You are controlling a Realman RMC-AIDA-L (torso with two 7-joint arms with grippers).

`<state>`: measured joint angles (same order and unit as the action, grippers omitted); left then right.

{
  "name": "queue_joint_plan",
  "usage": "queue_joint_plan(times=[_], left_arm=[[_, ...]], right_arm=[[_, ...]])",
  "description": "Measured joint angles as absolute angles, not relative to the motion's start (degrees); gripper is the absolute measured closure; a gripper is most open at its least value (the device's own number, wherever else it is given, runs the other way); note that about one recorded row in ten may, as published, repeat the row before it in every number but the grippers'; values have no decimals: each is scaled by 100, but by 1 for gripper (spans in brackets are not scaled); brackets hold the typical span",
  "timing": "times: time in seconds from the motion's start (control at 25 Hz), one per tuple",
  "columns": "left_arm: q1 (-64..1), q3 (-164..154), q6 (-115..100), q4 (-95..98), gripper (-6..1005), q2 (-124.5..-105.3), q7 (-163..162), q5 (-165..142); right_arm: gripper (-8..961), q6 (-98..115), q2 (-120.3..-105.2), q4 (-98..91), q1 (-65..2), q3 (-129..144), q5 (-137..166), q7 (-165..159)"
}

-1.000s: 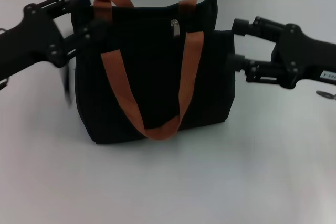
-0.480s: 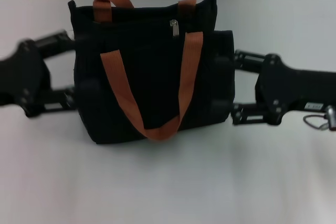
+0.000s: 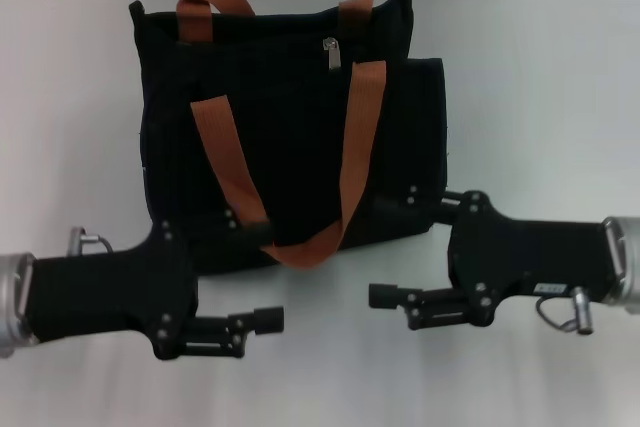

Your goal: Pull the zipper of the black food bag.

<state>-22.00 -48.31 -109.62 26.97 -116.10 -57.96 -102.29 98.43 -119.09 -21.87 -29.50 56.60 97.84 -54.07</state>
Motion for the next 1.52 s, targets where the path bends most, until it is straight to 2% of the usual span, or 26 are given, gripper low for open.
queue_joint_plan(times=[0.36, 1.52], left_arm=[[-2084, -4874, -10582, 2523, 161, -11640, -5595, -10544], [-1916, -4904, -10535, 2473, 165, -11593, -5405, -10645]], right_arm=[[115, 9390, -11951, -1473, -2956, 5723, 9764, -4661], [115, 9318, -11962, -1256, -3016, 5739, 9771, -4583]])
